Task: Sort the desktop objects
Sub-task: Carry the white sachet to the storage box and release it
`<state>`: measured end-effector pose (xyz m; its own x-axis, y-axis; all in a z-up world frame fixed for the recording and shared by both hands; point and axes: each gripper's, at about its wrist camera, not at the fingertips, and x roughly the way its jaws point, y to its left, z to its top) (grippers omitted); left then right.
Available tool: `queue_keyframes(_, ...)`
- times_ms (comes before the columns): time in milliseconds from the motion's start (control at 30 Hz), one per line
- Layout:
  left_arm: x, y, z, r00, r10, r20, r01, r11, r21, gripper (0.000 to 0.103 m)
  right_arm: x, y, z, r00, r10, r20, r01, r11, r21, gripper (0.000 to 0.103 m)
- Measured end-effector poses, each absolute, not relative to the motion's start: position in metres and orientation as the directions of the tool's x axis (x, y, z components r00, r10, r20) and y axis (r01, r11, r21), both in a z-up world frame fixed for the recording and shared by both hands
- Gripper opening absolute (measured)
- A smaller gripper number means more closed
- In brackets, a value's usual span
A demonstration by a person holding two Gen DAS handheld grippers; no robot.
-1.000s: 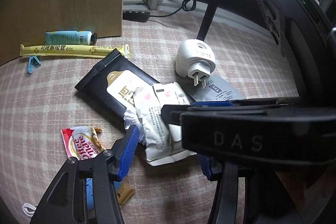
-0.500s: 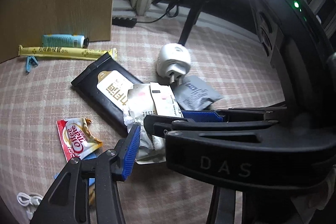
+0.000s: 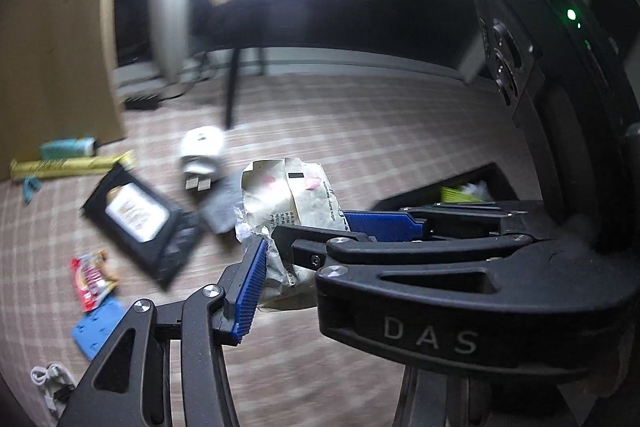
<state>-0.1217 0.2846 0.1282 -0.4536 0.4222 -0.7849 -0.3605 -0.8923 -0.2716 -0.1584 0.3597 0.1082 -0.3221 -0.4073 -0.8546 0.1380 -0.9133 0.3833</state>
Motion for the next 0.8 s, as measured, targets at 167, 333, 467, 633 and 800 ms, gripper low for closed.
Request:
queue_keyframes(167,-0.108,0.343,0.140,-0.422,0.467,-0.777,-0.472,-0.845,-0.251,0.045,-0.131,0.417,0.124,-0.383,-0.338,-0.859,0.077,-0.939,0.335,0.041)
queue_keyframes(333,-0.093,0.396,0.145,-0.385,0.494,-0.780,-0.563,-0.795,-0.226,0.043,-0.105,0.472,0.127,-0.416,-0.292,-0.861,-0.007,-0.946,0.324,0.041)
queue_keyframes(467,-0.084,0.429,0.146,-0.361,0.502,-0.786,-0.619,-0.759,-0.201,0.042,-0.090,0.505,0.129,-0.432,-0.260,-0.864,-0.059,-0.947,0.315,0.041)
queue_keyframes(633,-0.079,0.451,0.145,-0.351,0.489,-0.799,-0.654,-0.738,-0.164,0.042,-0.078,0.531,0.133,-0.450,-0.238,-0.861,-0.093,-0.946,0.311,0.041)
queue_keyframes(800,-0.080,0.456,0.140,-0.365,0.449,-0.816,-0.657,-0.745,-0.116,0.051,-0.073,0.549,0.141,-0.483,-0.177,-0.857,-0.140,-0.951,0.276,0.041)
